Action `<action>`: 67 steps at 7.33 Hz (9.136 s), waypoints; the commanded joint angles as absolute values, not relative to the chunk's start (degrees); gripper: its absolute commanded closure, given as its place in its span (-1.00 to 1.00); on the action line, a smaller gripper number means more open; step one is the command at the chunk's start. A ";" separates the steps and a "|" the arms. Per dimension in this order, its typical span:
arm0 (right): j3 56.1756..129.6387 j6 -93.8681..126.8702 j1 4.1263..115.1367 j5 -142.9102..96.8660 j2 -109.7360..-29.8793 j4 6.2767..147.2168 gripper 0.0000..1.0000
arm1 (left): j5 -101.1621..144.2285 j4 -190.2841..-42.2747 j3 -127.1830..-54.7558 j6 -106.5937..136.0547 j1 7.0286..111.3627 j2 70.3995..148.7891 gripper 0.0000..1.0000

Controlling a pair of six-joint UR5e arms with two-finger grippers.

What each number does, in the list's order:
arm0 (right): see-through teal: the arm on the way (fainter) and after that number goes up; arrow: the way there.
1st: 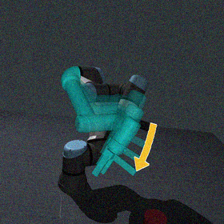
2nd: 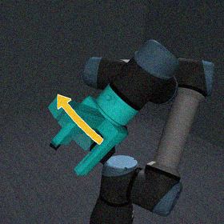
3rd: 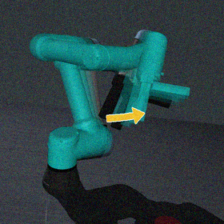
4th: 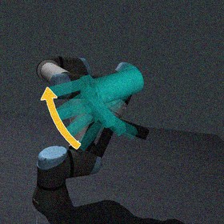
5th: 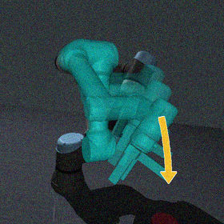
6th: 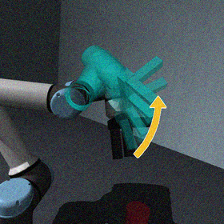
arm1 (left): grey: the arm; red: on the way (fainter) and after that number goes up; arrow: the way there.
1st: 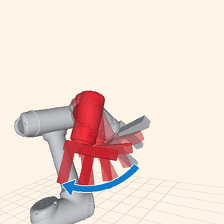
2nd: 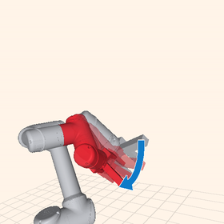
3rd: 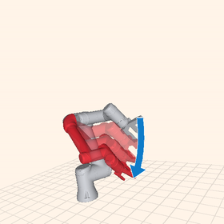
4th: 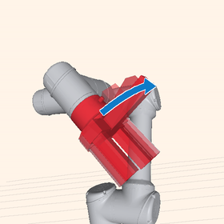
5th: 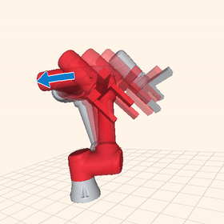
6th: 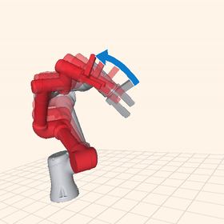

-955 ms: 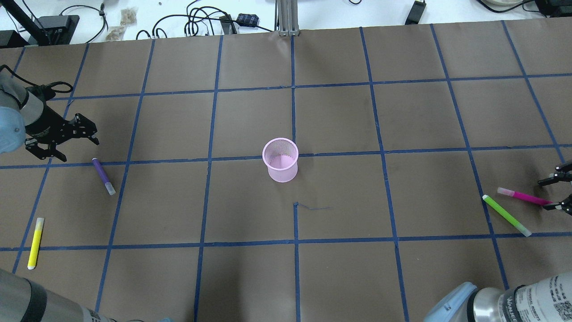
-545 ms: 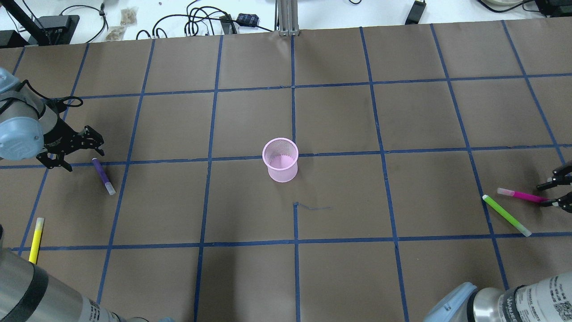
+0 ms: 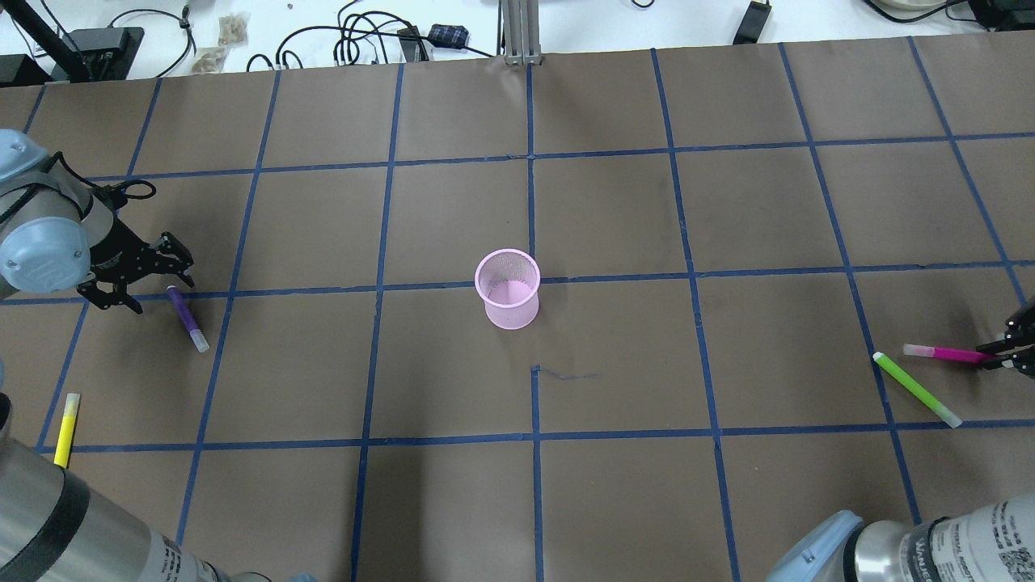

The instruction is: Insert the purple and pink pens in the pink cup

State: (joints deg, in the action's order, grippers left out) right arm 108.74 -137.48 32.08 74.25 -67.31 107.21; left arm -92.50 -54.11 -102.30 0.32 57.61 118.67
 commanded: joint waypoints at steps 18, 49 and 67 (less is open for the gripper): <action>90.70 -46.23 122.68 111.52 -71.47 108.28 0.84 | -87.36 -55.20 -98.52 3.34 61.79 109.86 1.00; 91.23 16.52 94.83 90.88 -91.49 95.54 -1.00 | -107.14 -28.65 -108.11 43.33 113.73 107.40 1.00; 91.32 10.55 94.66 90.70 -91.32 95.89 -1.00 | -95.73 -54.92 -97.15 23.08 102.34 102.67 -1.00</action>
State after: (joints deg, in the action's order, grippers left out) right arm 91.32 10.54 94.62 90.73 -91.31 95.86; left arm -99.14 -44.15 -100.95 29.53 106.77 104.20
